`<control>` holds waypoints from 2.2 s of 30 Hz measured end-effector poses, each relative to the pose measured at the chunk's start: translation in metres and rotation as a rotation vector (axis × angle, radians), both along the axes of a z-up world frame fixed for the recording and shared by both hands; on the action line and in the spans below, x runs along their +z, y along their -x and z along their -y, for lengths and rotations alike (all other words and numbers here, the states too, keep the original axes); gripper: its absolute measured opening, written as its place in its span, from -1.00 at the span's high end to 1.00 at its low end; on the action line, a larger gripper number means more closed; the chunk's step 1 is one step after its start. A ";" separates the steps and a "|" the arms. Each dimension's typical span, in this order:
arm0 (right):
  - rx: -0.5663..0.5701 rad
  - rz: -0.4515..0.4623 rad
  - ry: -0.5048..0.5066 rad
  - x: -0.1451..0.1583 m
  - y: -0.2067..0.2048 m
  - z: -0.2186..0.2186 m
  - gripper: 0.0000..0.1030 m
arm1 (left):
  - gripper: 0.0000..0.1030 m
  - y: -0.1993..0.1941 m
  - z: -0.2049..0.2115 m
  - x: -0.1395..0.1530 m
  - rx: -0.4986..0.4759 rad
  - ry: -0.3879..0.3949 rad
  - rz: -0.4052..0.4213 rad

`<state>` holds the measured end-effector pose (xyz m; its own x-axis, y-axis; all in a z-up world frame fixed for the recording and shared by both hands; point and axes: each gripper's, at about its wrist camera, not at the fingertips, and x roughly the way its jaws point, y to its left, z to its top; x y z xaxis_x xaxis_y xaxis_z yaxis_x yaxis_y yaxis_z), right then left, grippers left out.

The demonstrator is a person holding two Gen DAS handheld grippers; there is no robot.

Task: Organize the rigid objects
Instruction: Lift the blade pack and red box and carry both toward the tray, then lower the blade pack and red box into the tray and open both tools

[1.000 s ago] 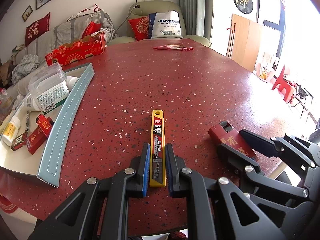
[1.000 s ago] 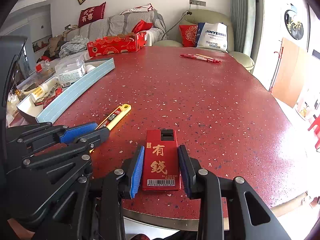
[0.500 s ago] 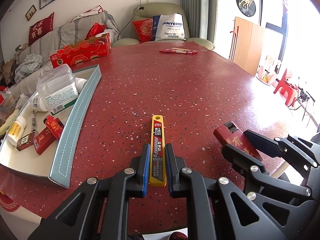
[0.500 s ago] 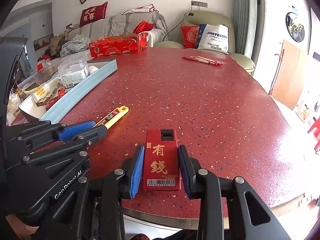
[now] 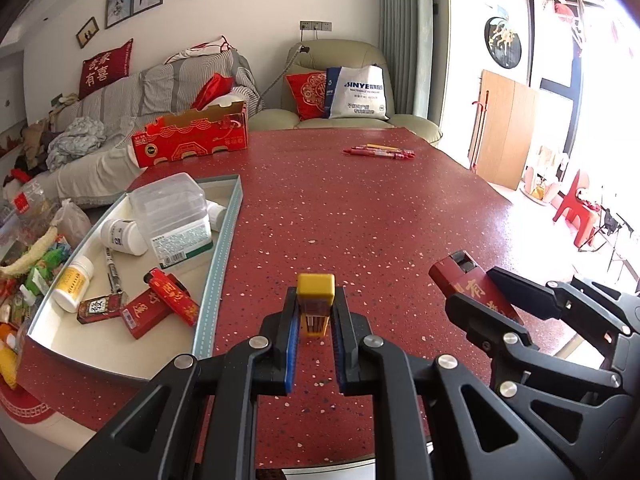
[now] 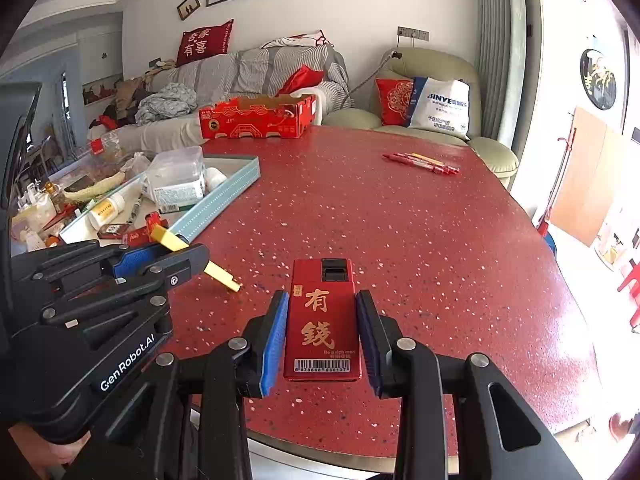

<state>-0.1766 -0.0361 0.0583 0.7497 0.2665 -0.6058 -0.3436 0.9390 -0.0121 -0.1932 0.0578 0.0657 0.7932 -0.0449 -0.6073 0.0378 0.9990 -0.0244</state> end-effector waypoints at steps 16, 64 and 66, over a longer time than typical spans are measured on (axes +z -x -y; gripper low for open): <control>0.237 0.063 -0.008 0.056 -0.013 -0.103 0.31 | 0.70 0.000 -0.101 0.037 0.208 0.038 0.019; 0.293 0.009 0.001 0.056 -0.064 -0.190 0.31 | -0.50 -0.045 -0.203 0.030 0.279 0.027 -0.078; 0.283 -0.004 -0.011 0.055 -0.068 -0.185 0.31 | -0.62 -0.045 -0.203 0.033 0.275 0.039 -0.077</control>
